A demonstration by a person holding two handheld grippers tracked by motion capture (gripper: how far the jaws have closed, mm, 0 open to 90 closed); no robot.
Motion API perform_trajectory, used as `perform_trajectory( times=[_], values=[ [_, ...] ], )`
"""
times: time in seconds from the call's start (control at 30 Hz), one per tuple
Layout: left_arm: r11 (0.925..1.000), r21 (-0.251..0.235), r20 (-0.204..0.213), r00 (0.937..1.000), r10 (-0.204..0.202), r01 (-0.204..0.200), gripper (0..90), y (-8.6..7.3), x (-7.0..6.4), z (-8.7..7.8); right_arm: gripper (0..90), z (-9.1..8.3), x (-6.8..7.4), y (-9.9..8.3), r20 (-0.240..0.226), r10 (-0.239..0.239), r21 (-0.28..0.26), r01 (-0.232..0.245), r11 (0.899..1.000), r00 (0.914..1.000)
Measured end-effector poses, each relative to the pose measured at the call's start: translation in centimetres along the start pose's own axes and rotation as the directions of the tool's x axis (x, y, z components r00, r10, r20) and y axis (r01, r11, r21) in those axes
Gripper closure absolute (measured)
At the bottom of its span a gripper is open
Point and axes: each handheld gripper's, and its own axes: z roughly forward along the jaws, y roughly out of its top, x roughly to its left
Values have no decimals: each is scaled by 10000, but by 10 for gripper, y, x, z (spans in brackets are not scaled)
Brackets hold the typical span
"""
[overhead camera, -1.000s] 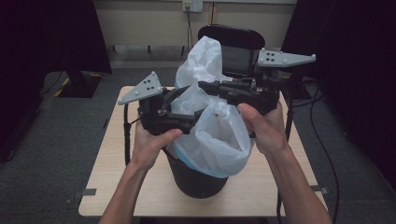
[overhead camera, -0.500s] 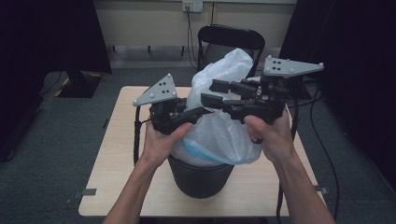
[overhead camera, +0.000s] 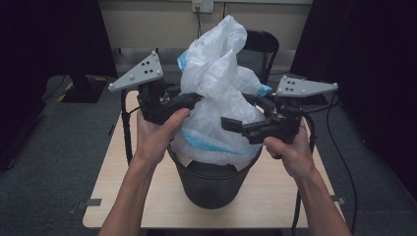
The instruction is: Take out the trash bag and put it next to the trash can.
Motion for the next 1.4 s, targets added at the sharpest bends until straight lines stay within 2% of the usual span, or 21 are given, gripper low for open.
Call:
perform_trajectory(
  times=[0.07, 0.17, 0.27, 0.37, 0.4, 0.43, 0.5, 0.57, 0.67, 0.73, 0.77, 0.8, 0.9, 0.93, 1.0, 1.03, 1.17, 1.2, 1.27, 1.3, 1.4],
  values=[
    [10000, -25, 69, 10000, -65, 65, 899, 1, -2, 4, 127, 11, -3, -3, -385, 153, 206, -145, 9997, 9991],
    [9998, -67, 279, 9994, -208, 210, 899, -1, -2, 7, 81, 18, -3, -3, -620, 106, 443, -79, 9990, 9980],
    [9996, 108, 380, 9989, -283, 279, 899, -3, -1, 16, 77, 31, 0, -4, 14, -384, 1179, 380, 9923, 9993],
    [9994, 116, 456, 9984, -338, 333, 899, -4, -1, 17, 86, 36, 1, -5, 170, -527, 1519, 495, 9872, 9985],
    [9995, 71, 520, 9981, -318, 315, 900, -4, -1, 16, 139, 37, 1, -6, 277, -587, 1735, 530, 9834, 9979],
    [9995, 51, 574, 9979, -308, 306, 900, -4, -1, 15, 164, 37, 0, -7, 207, -510, 1658, 469, 9850, 9985],
    [9994, 51, 610, 9975, -349, 347, 900, -4, -1, 15, 302, 37, -4, -7, 167, -475, 1629, 442, 9856, 9987],
    [9994, 45, 681, 9971, -339, 337, 900, -5, -2, 15, 383, 38, -9, -7, 18, -190, 1542, 185, 9879, 9998],
    [9992, -48, 862, 9955, -391, 397, 900, -6, -2, 15, 563, 38, -14, -8, -239, 2, 1265, 28, 9920, 9997],
    [9997, 11, 986, 9948, -239, 239, 900, -8, -5, 15, 689, 38, -17, -9, -407, 138, 1050, -95, 9944, 9991],
    [9997, 11, 986, 9948, -239, 239, 899, -8, -5, 15, 689, 38, -17, -9, -407, 138, 1050, -95, 9944, 9991],
    [9998, 56, 1010, 9947, -184, 179, 899, -8, -6, 15, 768, 39, -19, -9, -523, 195, 867, -149, 9961, 9984],
    [9999, 118, 1043, 9945, -79, 67, 899, -9, -8, 13, 811, 40, -19, -8, -540, 213, 728, -174, 9972, 9983],
    [9999, 122, 987, 9951, -29, 17, 898, -9, -8, 9, 837, 39, -19, -7, -540, 214, 521, -186, 9985, 9983],
    [9999, 131, 928, 9957, -3, -9, 896, -10, -8, 7, 844, 38, -20, -6, -503, 231, 410, -211, 9989, 9985],
    [9998, 159, 719, 9974, 84, -96, 894, -10, -8, 3, 856, 35, -21, -4, -454, 281, 203, -272, 9994, 9986],
    [9997, 206, 495, 9987, 131, -142, 869, -12, -6, 0, 865, 32, -21, -1, -328, 296, -52, -297, 9995, 9990],
    [9994, 315, 297, 9994, 151, -160, 844, -14, -5, -1, 869, 31, -21, 1, -292, 301, -171, -306, 9994, 9991],
    [9991, 377, 212, 9996, 166, -174, 818, -15, -4, -1, 870, 30, -21, 1, -271, 293, -186, -298, 9994, 9992],
    [9991, 416, 13, 10000, 17, -17, 778, -17, -2, 0, 874, 29, -23, 2, -242, 333, -338, -341, 9988, 9992],
    [9991, 423, -152, 9999, 12, -5, 638, -19, -1, 0, 876, 27, -24, 2, -183, 336, -464, -345, 9983, 9993]
  ],
)
